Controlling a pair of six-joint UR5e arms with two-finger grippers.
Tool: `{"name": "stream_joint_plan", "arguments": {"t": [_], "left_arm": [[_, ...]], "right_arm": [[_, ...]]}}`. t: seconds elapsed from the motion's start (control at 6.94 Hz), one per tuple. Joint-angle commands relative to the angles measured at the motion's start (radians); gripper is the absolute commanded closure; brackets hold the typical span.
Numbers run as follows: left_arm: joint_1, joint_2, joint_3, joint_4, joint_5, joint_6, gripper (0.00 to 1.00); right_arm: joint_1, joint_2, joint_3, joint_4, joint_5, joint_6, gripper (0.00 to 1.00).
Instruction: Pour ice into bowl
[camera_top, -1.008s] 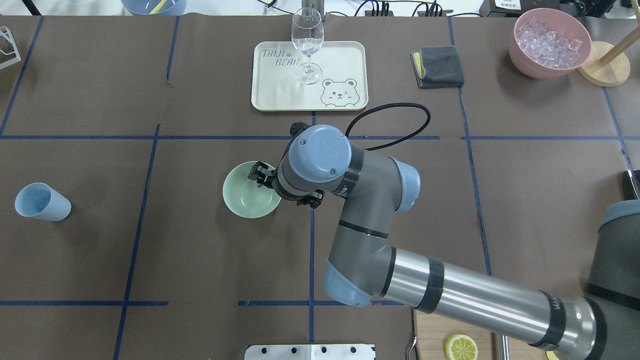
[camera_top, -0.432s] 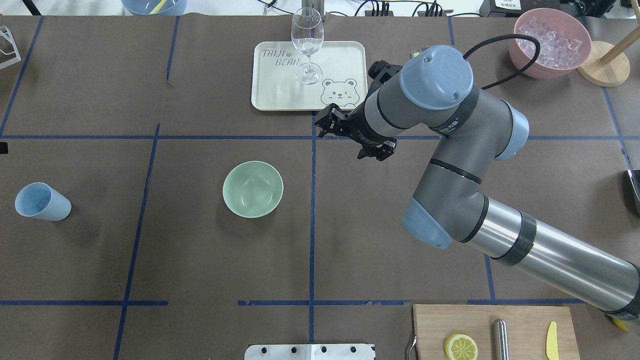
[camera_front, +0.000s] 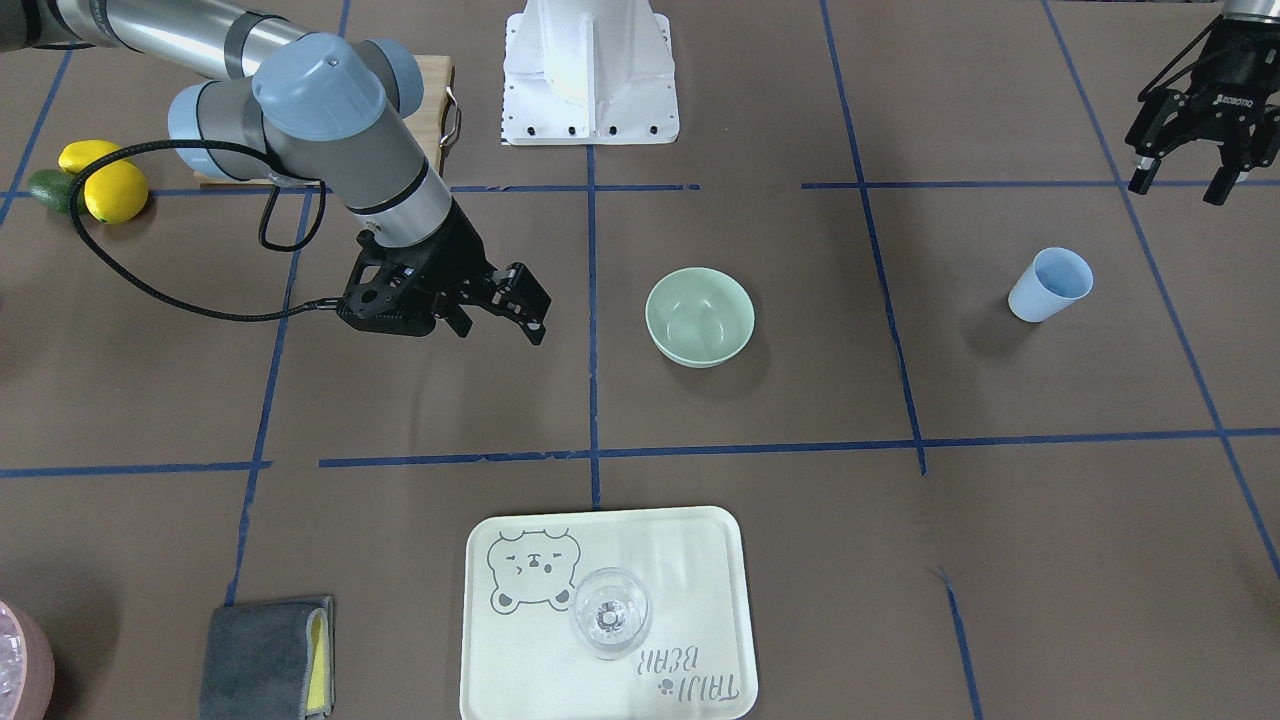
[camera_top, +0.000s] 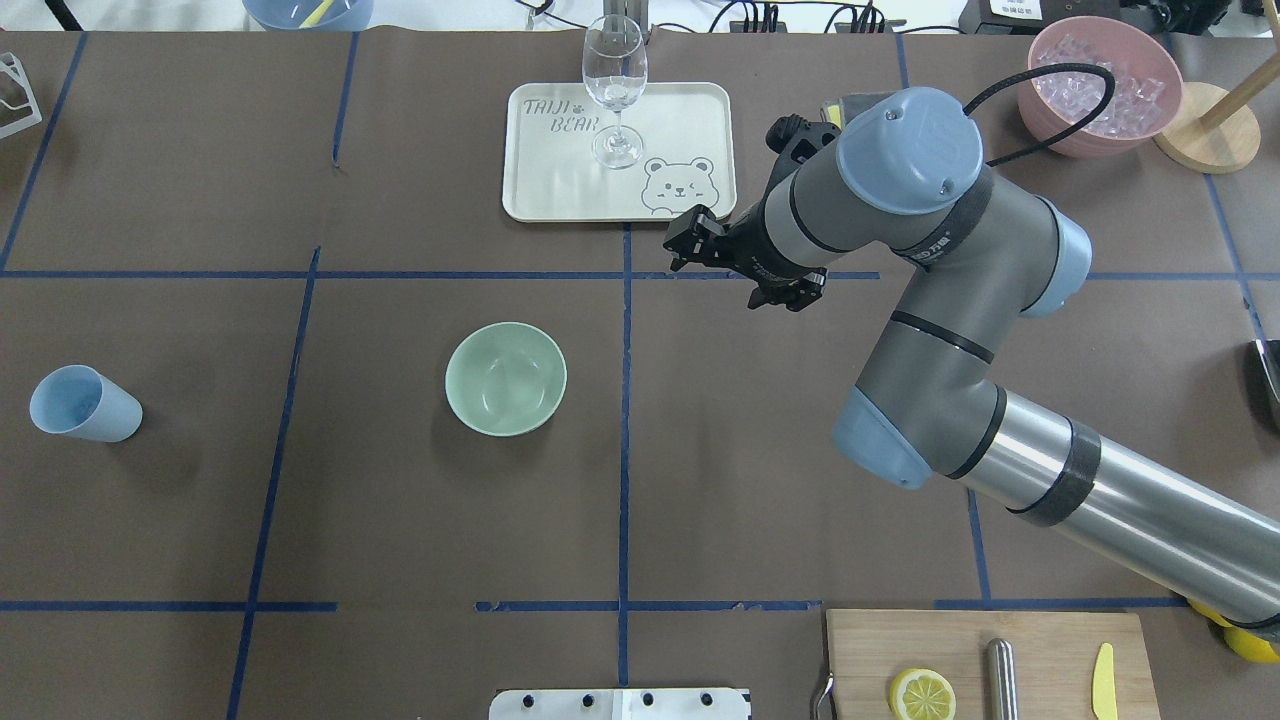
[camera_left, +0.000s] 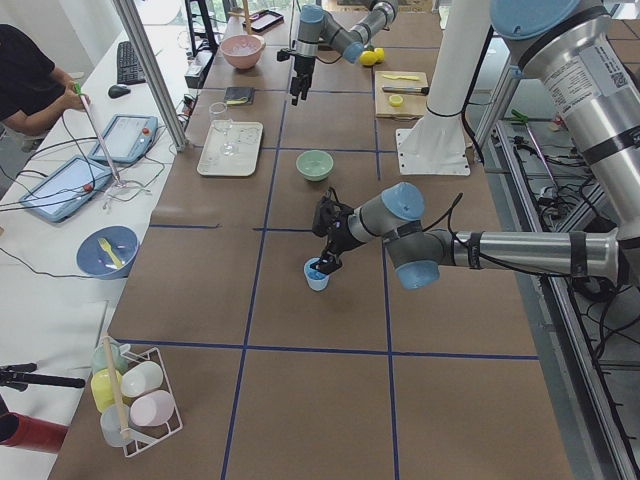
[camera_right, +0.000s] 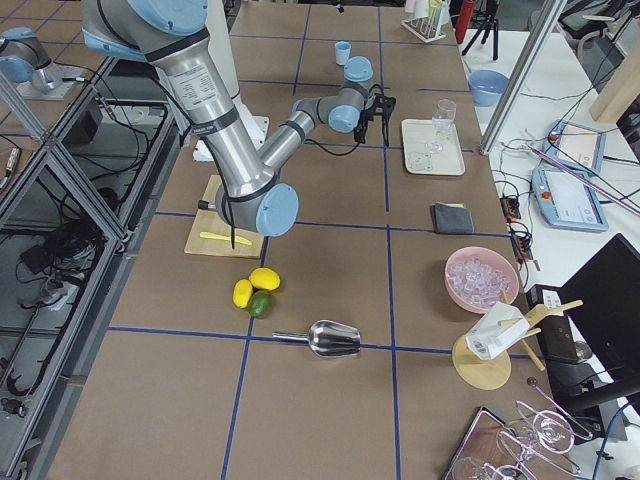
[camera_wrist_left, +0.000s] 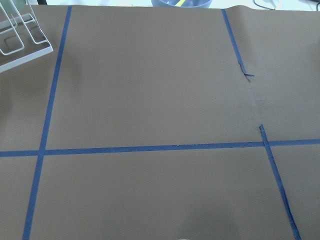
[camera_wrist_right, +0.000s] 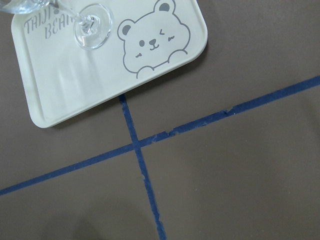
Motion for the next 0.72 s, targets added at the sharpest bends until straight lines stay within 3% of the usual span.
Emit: {"name": "stream_joint_plan", "arguments": {"t": [0.0,0.29,0.58], "left_arm": [[0.166,0.022,0.009,-0.034,0.153,-0.091,0.0],[0.52,0.031,0.07,0.038,0.573,-0.274,0.0],[0.749,0.03,0.076,0.201,0.794,-0.582,0.0]], "right_arm": [[0.002,-0.015,0.015,0.0,-0.002,-0.001,0.0],[0.002,-0.018,0.023,0.0,-0.007,-0.001,0.0],[0.002,-0.041,0.038,0.0,-0.013,-0.003,0.0]]}}
